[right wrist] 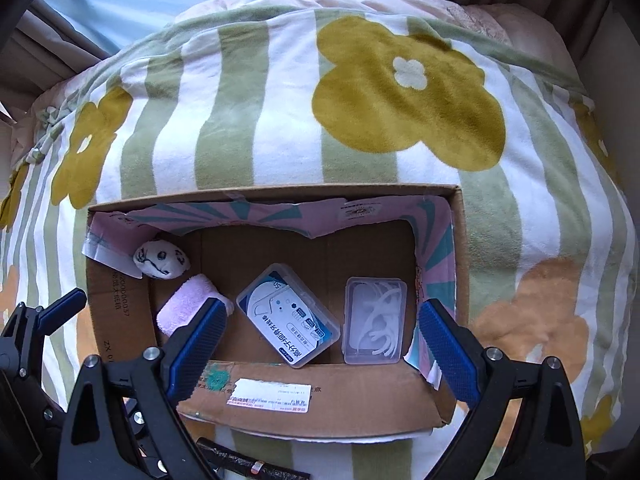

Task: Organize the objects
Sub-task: 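Withdraw both tools from the box toward the remaining items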

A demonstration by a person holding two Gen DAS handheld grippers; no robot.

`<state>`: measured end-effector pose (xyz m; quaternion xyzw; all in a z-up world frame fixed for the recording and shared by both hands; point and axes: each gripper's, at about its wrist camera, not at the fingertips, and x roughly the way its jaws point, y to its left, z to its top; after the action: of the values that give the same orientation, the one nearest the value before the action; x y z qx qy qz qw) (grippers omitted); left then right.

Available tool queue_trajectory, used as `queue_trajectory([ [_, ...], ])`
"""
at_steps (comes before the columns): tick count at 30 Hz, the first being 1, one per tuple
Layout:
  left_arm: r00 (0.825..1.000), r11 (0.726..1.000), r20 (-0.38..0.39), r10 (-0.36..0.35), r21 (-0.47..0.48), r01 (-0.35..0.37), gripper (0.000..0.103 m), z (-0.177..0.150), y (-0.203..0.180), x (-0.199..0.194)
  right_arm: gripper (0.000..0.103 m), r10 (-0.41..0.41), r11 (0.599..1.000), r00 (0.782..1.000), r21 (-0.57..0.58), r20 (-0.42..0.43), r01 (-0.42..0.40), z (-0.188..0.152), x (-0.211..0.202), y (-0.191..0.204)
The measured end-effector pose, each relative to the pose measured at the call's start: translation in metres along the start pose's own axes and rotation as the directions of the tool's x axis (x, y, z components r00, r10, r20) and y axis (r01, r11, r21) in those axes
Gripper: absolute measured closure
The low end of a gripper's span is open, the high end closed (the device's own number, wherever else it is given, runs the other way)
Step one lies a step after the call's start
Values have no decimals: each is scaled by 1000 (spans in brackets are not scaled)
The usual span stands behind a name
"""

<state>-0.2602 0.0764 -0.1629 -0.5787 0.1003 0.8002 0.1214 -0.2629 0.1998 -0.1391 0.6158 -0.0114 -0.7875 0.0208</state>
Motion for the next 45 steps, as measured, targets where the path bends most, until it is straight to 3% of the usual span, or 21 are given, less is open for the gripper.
queue_trajectory([
  [12,997,996,81,15,-92,-7,0,-27,27,-91,7,19,997,995,-74,101,-12,-26,-85,42],
  [25,985,981,157,69,-191,-38,0,-108,54,-183,7,62,992,977,-124,205,-37,-105,-168,58],
  [38,982,977,183,44,-211,-5,0,-188,25,-218,7,93,988,963,-147,255,-57,-203,-201,27],
  [45,983,980,180,36,-201,1,0,-203,16,-219,7,113,988,959,-131,258,-81,-229,-198,15],
])
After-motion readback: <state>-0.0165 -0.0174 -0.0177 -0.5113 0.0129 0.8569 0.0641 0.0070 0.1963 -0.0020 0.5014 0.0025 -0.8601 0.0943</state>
